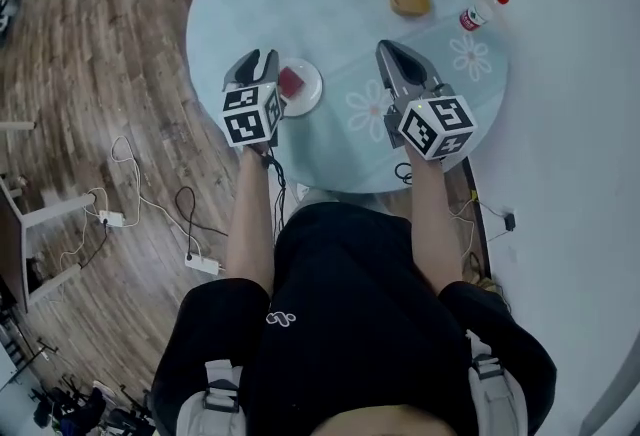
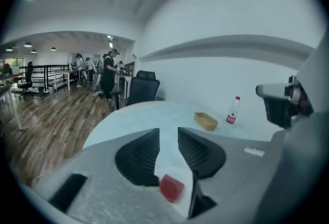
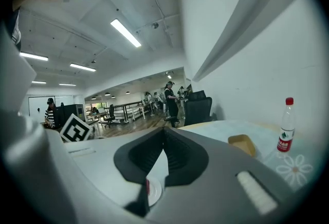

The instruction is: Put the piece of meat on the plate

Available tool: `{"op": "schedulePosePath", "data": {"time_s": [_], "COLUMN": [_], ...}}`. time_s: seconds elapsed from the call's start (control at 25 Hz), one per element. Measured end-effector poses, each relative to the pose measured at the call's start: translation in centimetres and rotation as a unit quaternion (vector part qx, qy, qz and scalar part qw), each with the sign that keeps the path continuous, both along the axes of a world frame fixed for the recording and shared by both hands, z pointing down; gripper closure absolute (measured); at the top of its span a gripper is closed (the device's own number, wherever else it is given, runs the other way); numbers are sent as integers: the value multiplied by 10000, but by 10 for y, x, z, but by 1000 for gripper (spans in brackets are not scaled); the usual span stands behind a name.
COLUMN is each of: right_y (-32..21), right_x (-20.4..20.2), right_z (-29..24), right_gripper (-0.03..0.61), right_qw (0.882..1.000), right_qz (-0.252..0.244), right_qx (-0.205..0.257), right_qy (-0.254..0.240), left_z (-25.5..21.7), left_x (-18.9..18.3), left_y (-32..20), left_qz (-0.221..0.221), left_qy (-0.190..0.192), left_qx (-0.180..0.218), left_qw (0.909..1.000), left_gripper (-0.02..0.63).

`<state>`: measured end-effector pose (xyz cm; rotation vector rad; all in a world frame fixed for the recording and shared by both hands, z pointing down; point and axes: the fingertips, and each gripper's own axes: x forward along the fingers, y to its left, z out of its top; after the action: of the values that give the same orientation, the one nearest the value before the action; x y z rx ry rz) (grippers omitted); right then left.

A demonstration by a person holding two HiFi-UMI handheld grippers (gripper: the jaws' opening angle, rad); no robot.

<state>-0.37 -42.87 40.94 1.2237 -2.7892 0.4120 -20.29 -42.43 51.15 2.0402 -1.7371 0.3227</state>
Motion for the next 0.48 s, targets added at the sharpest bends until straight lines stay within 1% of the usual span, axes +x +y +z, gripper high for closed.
{"op": "schedulePosePath", "data": {"time_s": [0.08, 0.16, 0.24, 0.28, 0.32, 0.4, 0.48], "right_y": [-8, -14, -17, -18, -19, -21, -22], "right_x": [-5, -9, -13, -14, -14, -12, -15], "right_z": [-18, -36, -57, -68, -78, -89, -91], "right_gripper": [569, 569, 569, 569, 569, 569, 569], "right_qw": [9997, 9989, 9973, 9961, 9947, 9929, 9939], "right_qz": [-1, -7, -11, 5, 43, 111, 78], "right_qx": [216, 416, 606, 703, 796, 909, 929], "right_qy": [-118, -237, -408, -530, -656, -758, -591], "left_z": [-49, -98, -144, -163, -178, -195, -199], "left_x": [-2, -1, 7, 12, 17, 27, 33], "left_y": [-3, -3, 0, 2, 6, 15, 21], "left_qz": [-170, -221, -112, -44, 1, 19, -10], "left_qy": [67, 1, -54, -82, -143, -368, -554], "left_qx": [577, 1134, 1642, 1832, 1950, 2026, 2032], "left_qw": [9982, 9933, 9863, 9830, 9807, 9786, 9776], "left_gripper": [543, 616, 614, 614, 614, 614, 614]}}
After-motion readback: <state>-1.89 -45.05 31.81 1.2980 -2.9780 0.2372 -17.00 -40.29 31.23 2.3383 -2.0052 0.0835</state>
